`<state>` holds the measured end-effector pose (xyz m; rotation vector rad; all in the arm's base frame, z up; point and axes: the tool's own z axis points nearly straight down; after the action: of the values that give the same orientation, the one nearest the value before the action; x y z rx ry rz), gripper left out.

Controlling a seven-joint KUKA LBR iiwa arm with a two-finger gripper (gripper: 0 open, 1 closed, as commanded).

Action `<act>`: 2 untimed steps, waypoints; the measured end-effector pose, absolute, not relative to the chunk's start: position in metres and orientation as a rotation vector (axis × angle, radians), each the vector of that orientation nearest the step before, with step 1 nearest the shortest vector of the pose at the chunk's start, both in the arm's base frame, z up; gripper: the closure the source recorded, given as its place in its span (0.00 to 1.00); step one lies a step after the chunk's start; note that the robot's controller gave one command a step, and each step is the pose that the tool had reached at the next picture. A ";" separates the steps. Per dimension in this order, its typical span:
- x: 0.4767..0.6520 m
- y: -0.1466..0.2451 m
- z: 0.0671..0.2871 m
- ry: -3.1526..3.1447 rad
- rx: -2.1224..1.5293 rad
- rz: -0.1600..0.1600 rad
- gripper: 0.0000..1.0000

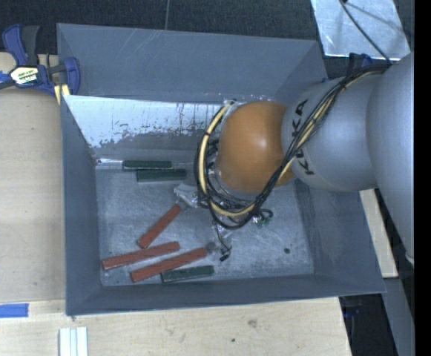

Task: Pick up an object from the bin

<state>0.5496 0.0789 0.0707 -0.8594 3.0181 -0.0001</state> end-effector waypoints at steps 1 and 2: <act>0.623 0.135 0.076 2.991 -0.922 0.002 0.00; 0.622 0.133 0.077 2.996 -0.916 0.003 1.00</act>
Offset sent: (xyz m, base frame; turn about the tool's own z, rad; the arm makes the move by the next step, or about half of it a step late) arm 0.0697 0.0527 0.0036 -0.0423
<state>0.6216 0.1327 0.0770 -0.9158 2.9960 0.0031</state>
